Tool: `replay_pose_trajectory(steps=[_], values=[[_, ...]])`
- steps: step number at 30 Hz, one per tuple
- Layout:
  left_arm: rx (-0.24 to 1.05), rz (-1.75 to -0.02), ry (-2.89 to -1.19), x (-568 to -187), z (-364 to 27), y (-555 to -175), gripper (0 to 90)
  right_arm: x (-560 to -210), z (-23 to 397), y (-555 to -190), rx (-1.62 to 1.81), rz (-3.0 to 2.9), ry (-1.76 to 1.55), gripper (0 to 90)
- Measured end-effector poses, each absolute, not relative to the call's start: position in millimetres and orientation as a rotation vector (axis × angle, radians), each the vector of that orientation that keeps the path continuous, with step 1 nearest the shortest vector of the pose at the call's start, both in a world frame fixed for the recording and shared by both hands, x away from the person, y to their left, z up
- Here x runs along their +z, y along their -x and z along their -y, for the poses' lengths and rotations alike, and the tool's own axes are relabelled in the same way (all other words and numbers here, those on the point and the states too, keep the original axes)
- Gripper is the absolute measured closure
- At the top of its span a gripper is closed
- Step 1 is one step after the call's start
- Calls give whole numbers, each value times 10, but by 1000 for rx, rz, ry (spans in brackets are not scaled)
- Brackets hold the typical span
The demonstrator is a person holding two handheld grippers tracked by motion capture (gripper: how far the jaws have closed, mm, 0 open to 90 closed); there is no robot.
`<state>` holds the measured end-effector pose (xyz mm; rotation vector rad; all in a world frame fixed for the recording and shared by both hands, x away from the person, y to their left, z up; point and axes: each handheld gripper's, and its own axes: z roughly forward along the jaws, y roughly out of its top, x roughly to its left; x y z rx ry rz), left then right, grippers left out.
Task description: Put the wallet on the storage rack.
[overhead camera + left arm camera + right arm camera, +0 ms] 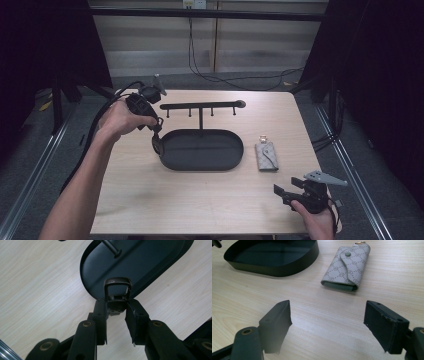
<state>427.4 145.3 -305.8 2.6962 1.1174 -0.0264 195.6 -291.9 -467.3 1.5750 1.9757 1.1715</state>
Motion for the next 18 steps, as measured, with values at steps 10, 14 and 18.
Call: replay_pose_trajectory(steps=[10,14,18], values=[[-12,-1156,-2687,-3077,-1378,-4374,711,-4672,2925,-1954,1178,-1980,-1573,215],[-8,-1155,-2690,-3066,-1317,-4403,711,-4673,2931,-1955,1181,-1979,-1574,216],[-12,-1161,-2688,-3081,-1269,-4432,711,-4673,2931,-1954,1183,-1980,-1575,215]])
